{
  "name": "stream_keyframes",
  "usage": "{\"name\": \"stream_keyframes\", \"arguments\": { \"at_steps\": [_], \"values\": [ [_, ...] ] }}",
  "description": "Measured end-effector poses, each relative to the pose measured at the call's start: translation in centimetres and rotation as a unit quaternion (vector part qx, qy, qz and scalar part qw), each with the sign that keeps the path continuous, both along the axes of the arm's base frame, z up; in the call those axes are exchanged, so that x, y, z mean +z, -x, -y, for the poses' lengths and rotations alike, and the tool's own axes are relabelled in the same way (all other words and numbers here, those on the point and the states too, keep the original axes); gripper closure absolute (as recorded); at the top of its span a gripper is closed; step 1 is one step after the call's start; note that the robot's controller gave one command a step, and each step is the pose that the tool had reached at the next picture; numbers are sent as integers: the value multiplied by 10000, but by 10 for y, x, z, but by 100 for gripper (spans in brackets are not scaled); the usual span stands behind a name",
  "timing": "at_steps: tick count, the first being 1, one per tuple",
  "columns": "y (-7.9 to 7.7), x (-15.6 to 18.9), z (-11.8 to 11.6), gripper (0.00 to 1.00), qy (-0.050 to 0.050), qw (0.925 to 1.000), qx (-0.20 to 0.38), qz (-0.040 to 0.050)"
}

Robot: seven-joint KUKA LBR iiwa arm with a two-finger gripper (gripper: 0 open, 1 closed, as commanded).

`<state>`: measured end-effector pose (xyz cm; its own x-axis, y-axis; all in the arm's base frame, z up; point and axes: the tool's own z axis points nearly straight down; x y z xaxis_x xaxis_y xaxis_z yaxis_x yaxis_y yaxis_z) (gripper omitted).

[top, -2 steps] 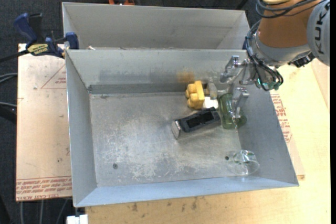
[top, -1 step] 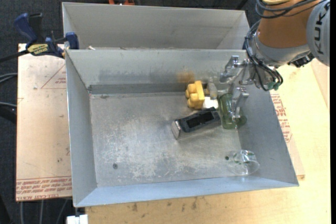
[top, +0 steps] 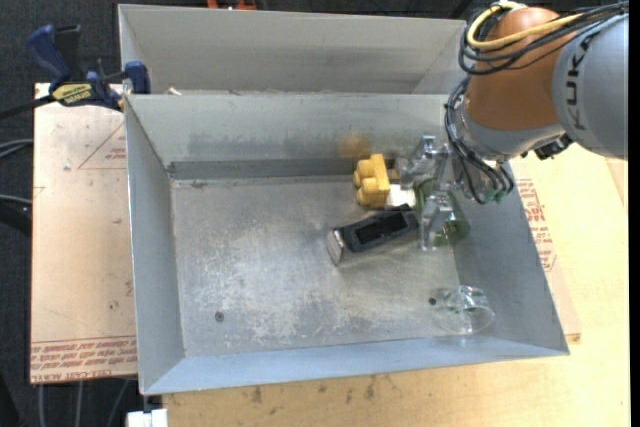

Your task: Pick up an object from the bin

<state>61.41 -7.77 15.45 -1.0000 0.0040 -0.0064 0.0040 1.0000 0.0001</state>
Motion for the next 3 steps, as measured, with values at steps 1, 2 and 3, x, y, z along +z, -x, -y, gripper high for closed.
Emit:
{"name": "stream_keyframes", "arguments": {
  "at_steps": [1, 2, 3],
  "values": [
    [-1, -38, -6, 0, -9, 9990, -437, -33],
    [-11, -65, -12, 100, 14, 9995, -307, -104],
    [-11, -65, -12, 100, 15, 9995, -307, -104]
  ]
}}
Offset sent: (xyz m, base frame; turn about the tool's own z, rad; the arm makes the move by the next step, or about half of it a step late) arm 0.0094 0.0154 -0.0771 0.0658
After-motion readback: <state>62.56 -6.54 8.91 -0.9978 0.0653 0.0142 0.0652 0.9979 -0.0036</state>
